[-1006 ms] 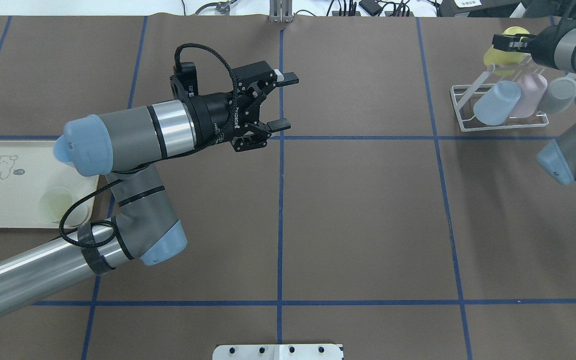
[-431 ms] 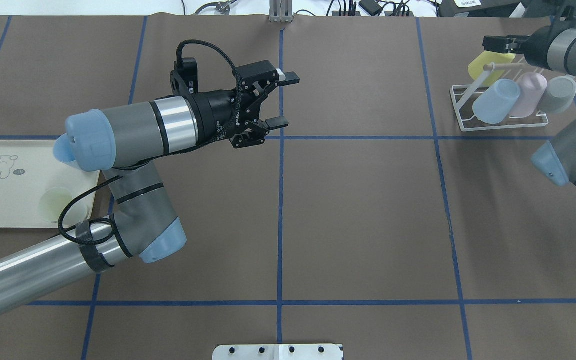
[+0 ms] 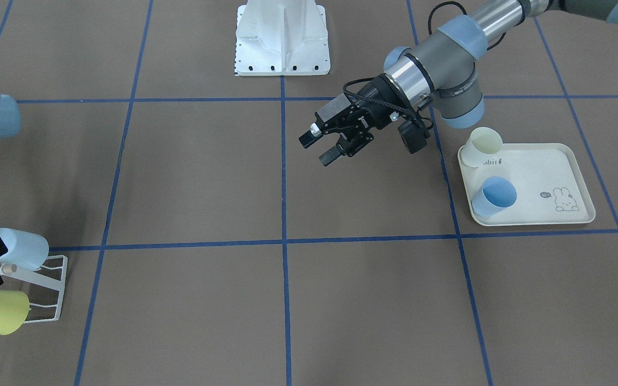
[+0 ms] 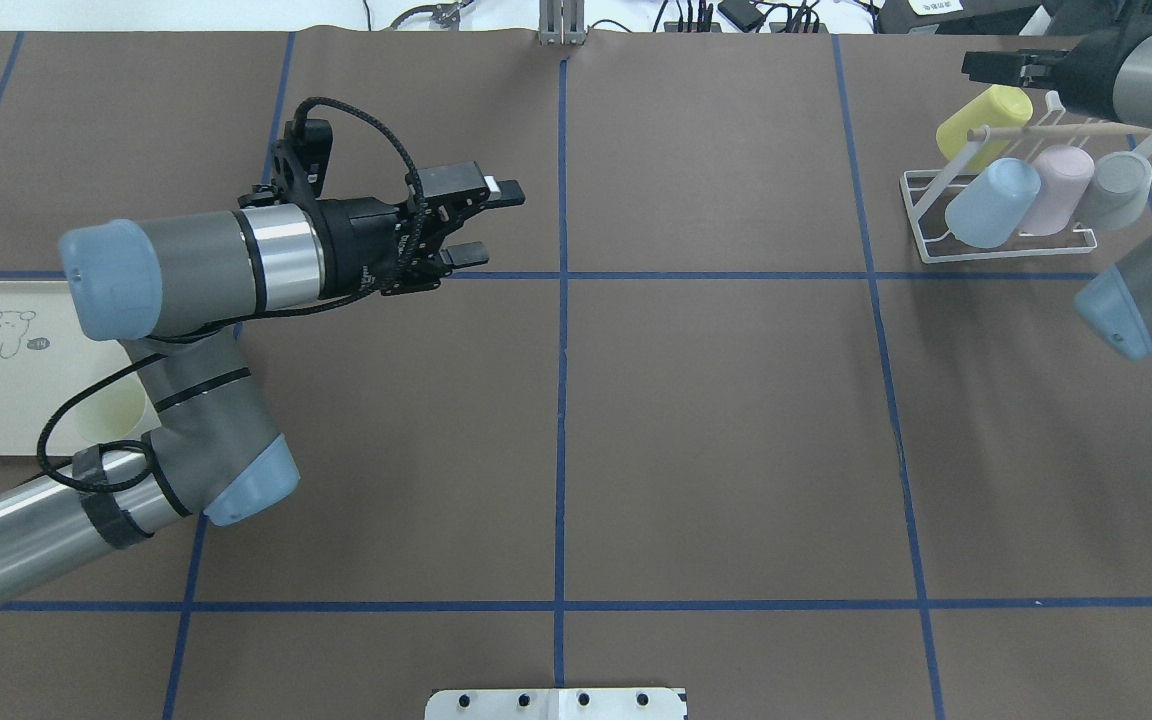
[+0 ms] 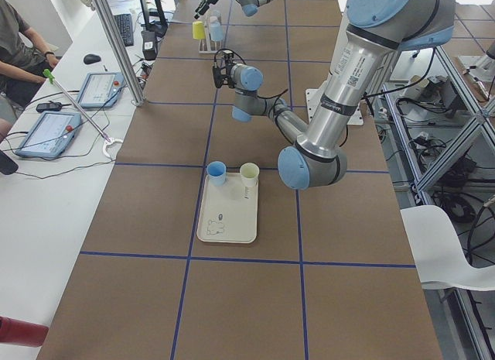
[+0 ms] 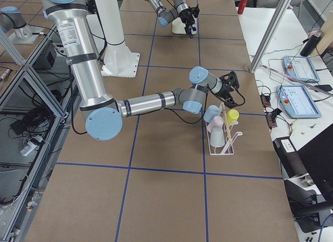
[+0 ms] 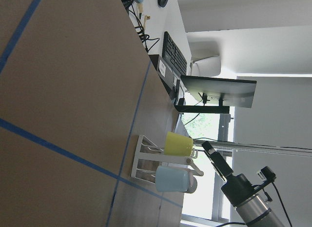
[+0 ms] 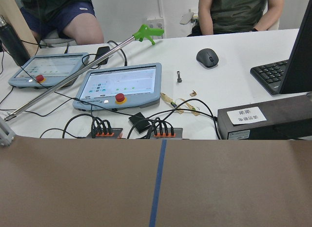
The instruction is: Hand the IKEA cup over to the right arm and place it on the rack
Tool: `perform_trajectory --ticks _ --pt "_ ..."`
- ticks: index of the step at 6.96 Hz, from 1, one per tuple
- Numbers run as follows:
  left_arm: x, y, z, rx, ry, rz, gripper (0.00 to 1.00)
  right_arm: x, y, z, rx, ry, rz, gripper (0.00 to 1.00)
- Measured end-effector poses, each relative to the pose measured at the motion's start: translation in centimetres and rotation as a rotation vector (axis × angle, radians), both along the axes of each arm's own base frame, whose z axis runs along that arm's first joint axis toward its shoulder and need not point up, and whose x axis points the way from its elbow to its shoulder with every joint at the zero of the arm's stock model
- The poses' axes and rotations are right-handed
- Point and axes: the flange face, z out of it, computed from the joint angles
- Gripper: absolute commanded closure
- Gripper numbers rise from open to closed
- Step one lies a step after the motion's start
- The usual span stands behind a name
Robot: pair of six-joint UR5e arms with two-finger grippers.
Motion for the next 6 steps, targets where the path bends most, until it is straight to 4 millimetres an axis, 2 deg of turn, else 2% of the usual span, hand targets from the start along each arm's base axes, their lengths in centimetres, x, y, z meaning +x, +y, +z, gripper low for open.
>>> perform_trajectory --ticks 2,3,4,5,6 --pt "-7.5 -2.8 6.7 0.158 -0.275 -0.065 0.02 1.3 2.5 -1.6 -0.025 -0.093 -0.024 0.01" --pt "-12.1 -3.7 9.5 0.235 -0.429 -0.098 0.02 1.6 3.7 -2.5 -0.043 -0.145 -0.042 0.01" --pt "-16.2 -3.8 11.8 0.295 -0.572 -0.118 0.02 1.7 4.6 -3.1 -0.059 -0.184 -0.062 0.01" --pt "-19.5 -2.6 14.8 0.342 -0.7 -0.117 0.02 1.7 5.0 -3.4 -0.069 -0.202 -0.078 0.01" --pt "-21.7 -0.9 18.2 0.348 -0.79 -0.094 0.02 1.6 5.2 -3.4 -0.074 -0.21 -0.087 0.01"
